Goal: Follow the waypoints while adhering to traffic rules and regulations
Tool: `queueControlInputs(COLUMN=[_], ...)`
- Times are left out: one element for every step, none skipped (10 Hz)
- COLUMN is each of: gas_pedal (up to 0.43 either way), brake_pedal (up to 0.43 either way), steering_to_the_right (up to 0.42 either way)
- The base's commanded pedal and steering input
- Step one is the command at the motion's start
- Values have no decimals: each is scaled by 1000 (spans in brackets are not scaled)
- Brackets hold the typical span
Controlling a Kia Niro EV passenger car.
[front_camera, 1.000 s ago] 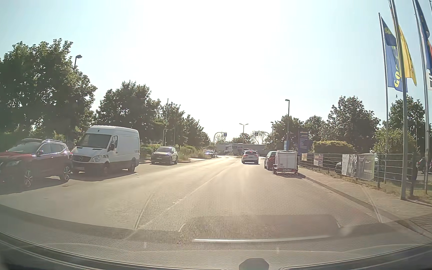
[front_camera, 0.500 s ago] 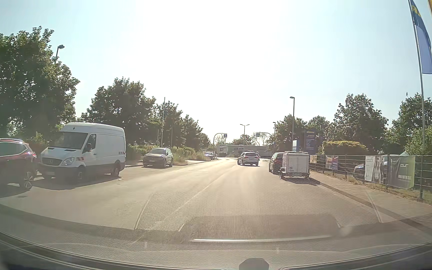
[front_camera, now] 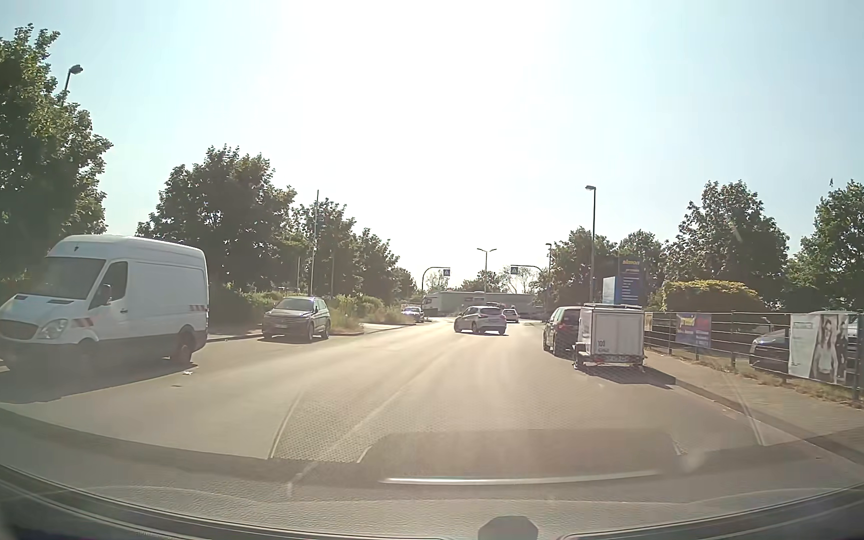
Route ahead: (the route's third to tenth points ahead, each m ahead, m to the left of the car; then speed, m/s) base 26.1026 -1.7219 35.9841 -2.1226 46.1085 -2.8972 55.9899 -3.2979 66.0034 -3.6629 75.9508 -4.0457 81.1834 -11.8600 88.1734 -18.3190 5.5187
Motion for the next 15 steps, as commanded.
queueControlInputs(gas_pedal=[39,39,39,39,39,47,59,67,67,79,87,87,87,87,87], brake_pedal=[18,18,18,18,18,18,18,18,18,18,18,18,18,18,18], steering_to_the_right=[11,11,11,12,11,12,14,15,15,18,25,33,33,33,32])
